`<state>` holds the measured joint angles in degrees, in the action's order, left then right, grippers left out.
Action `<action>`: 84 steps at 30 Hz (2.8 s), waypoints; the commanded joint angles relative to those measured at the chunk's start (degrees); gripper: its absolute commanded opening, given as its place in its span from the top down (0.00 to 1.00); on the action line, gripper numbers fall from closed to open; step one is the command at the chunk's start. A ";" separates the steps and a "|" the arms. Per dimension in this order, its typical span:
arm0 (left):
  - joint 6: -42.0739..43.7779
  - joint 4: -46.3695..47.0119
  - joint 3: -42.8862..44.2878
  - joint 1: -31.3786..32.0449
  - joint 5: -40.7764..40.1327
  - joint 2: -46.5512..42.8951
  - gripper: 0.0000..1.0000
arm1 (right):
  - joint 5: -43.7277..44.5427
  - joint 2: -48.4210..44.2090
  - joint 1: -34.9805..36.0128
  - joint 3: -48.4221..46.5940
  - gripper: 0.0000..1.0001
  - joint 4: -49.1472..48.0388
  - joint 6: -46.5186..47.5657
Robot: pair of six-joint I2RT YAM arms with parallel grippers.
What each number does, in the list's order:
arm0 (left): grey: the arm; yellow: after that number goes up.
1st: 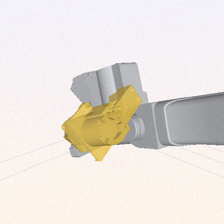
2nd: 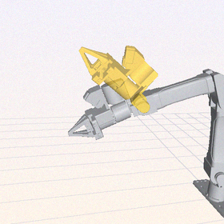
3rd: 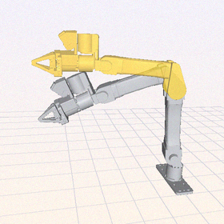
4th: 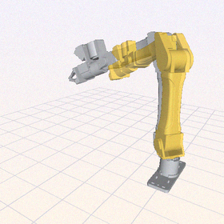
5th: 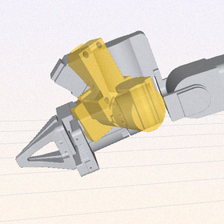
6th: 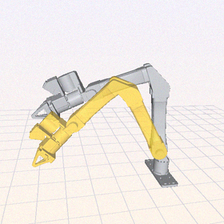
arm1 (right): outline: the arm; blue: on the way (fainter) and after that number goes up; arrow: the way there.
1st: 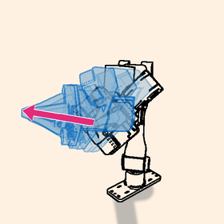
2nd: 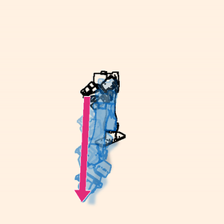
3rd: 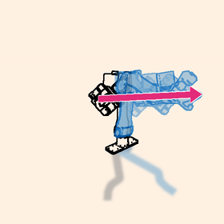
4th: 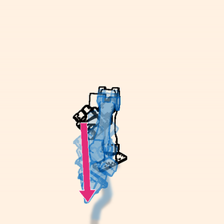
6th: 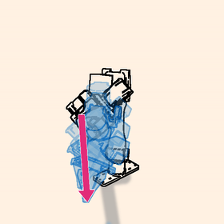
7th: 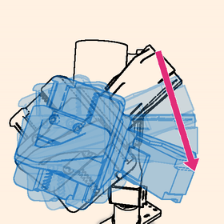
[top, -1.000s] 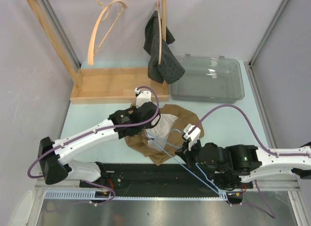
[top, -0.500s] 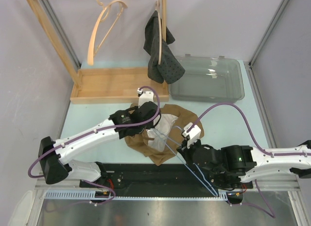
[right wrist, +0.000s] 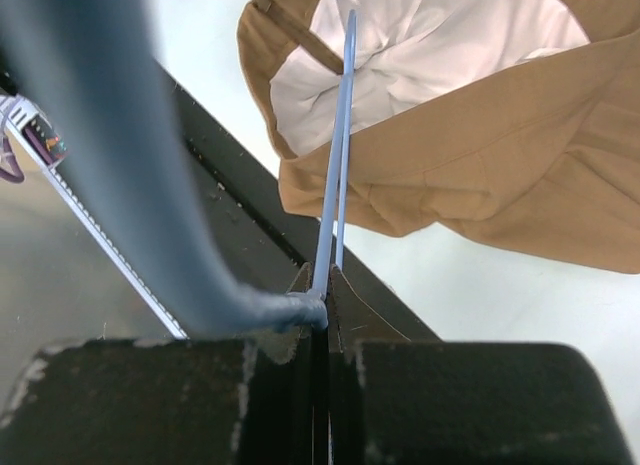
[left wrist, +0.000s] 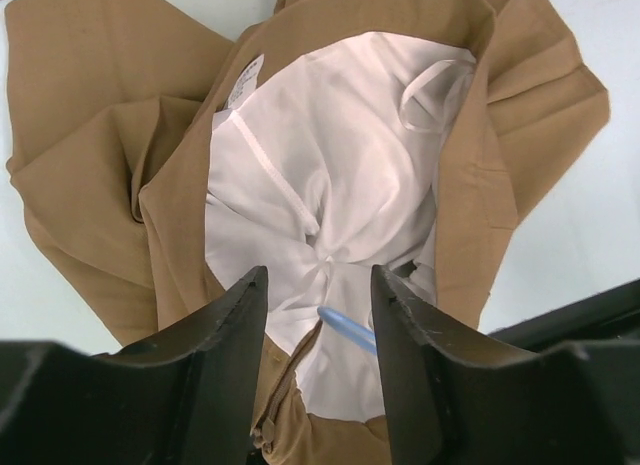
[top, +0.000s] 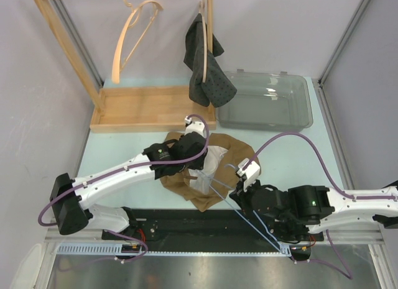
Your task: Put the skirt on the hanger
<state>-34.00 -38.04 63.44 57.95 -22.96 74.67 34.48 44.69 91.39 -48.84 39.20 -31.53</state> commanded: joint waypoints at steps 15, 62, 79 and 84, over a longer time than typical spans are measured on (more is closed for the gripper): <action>-2.92 -0.28 2.30 0.05 -3.15 2.76 0.47 | 5.42 5.41 -0.16 1.38 1.00 -8.17 0.85; -0.19 -1.95 0.90 0.23 5.47 12.24 0.56 | 9.99 -0.39 -2.27 1.82 1.00 8.26 -12.94; 0.42 -1.07 2.39 0.23 6.09 14.45 1.00 | 9.82 -0.57 -3.33 1.90 1.00 8.08 -12.07; 0.69 -3.00 4.75 0.23 6.34 11.82 1.00 | 9.64 -0.57 -3.50 1.82 1.00 8.00 -11.63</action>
<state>-33.04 -40.25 64.05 57.89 -16.32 89.41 42.72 44.80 88.25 -46.72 48.95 -43.44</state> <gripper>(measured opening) 0.005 0.041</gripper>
